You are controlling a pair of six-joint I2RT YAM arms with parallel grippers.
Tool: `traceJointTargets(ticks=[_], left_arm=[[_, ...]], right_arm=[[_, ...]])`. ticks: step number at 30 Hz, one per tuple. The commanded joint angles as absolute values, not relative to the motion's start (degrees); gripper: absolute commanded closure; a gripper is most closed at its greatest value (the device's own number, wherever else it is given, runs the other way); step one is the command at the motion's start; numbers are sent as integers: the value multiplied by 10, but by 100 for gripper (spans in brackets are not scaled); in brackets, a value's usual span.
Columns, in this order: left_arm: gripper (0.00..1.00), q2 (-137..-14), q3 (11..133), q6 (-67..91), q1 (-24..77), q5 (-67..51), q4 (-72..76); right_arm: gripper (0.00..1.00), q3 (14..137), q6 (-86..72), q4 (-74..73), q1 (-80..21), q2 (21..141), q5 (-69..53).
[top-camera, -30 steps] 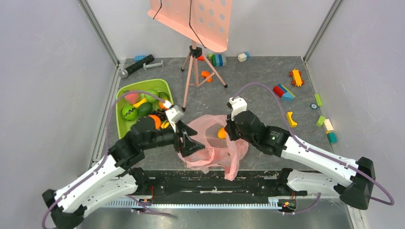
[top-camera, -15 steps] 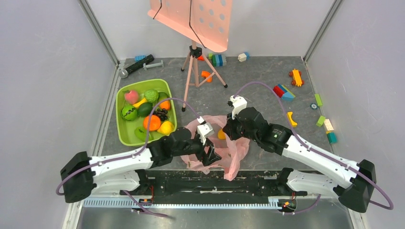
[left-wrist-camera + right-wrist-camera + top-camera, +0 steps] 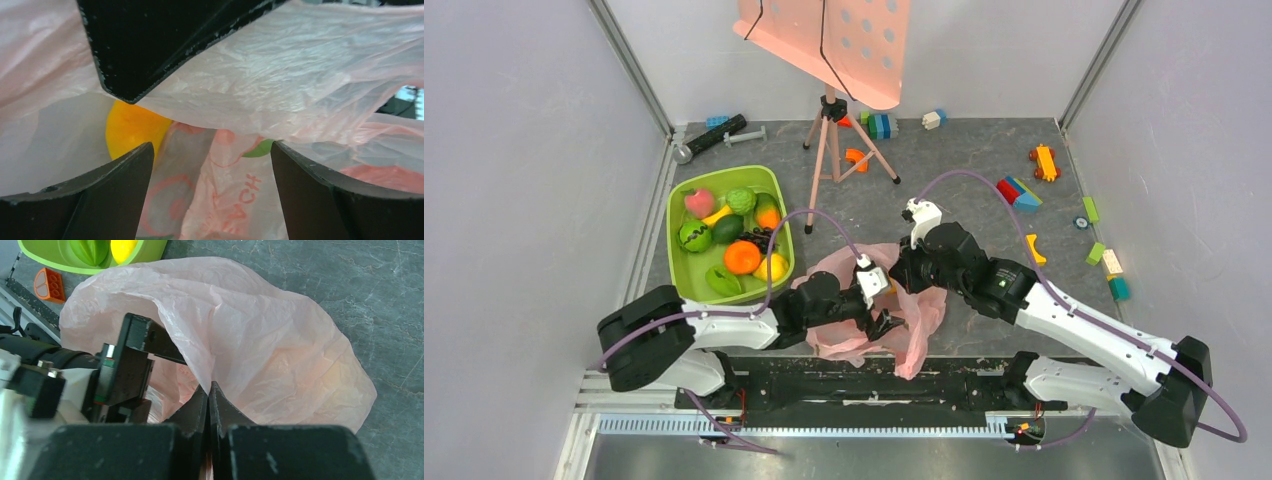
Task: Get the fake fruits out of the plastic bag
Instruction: Take out the fake fruit from the plastic bag.
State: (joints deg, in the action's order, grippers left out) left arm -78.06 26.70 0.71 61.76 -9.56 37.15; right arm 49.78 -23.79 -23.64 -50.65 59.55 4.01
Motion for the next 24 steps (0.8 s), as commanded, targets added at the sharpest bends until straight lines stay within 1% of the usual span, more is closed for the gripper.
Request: traceJointTargets(ticks=[1, 3, 6, 9, 16, 17, 18, 20, 22, 24], left_arm=[[7, -816, 257, -94, 620, -62, 496], [7, -833, 247, -120, 619, -42, 532], [3, -865, 240, -154, 618, -3, 580], [2, -900, 240, -157, 600, -5, 620], [2, -970, 267, -148, 567, -44, 653], [2, -974, 271, -147, 565, -48, 653], [2, -977, 272, -146, 564, -55, 653], [2, -983, 274, -145, 562, -63, 652], [2, -988, 277, -147, 562, -70, 651], [2, -991, 281, -151, 560, -85, 647]], right_arm=[[100, 512, -248, -225, -503, 582, 31], [100, 509, -249, -228, -503, 579, 31], [100, 501, -255, -230, -502, 573, 33], [100, 491, -262, -229, -500, 566, 32], [100, 459, -277, -225, -486, 542, 41], [95, 455, -278, -226, -482, 538, 44], [87, 451, -279, -226, -479, 534, 48], [63, 451, -279, -227, -471, 529, 60], [47, 457, -277, -227, -465, 521, 68], [37, 469, -274, -228, -457, 515, 78]])
